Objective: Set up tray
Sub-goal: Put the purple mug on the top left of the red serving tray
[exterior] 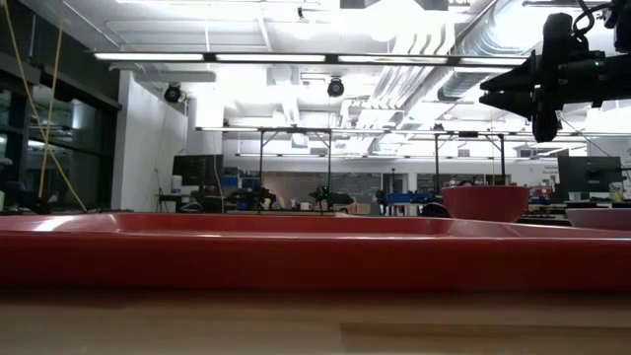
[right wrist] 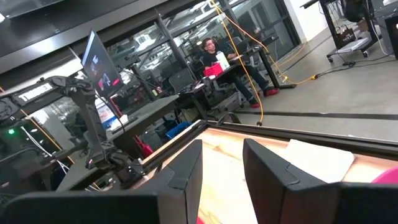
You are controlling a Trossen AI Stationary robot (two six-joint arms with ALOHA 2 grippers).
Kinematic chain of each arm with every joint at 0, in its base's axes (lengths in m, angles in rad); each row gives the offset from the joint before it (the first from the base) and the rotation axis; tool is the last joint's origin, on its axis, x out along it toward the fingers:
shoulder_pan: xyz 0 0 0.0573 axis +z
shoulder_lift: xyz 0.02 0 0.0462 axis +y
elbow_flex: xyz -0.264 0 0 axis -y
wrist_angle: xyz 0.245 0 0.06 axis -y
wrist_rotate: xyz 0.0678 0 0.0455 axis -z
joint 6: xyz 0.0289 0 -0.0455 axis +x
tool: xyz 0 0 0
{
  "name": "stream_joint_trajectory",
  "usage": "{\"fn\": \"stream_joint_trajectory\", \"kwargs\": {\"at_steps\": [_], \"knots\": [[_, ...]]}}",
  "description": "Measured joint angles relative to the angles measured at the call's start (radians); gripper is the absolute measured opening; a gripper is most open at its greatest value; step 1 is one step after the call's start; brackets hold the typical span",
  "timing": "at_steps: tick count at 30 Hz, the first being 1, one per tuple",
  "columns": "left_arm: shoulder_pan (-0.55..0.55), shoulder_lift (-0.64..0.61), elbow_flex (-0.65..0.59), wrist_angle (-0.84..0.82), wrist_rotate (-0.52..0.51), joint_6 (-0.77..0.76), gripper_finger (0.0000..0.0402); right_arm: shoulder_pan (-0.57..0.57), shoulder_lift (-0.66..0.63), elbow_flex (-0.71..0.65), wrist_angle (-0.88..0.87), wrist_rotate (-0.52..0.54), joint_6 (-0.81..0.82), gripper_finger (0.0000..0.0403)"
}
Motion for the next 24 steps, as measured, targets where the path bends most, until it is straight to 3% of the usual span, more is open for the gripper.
{"fn": "stream_joint_trajectory", "kwargs": {"at_steps": [9, 24], "knots": [[-0.099, 0.064, 0.0, 0.001, -0.086, 0.038, 0.0134, 0.0, 0.0, 0.0, -0.001, 0.001, -0.019, 0.0094], [-0.102, 0.14, -0.048, 0.067, -0.11, 0.038, 0.0134, 0.0, 0.0, 0.0, -0.003, 0.003, -0.019, 0.0094]]}}
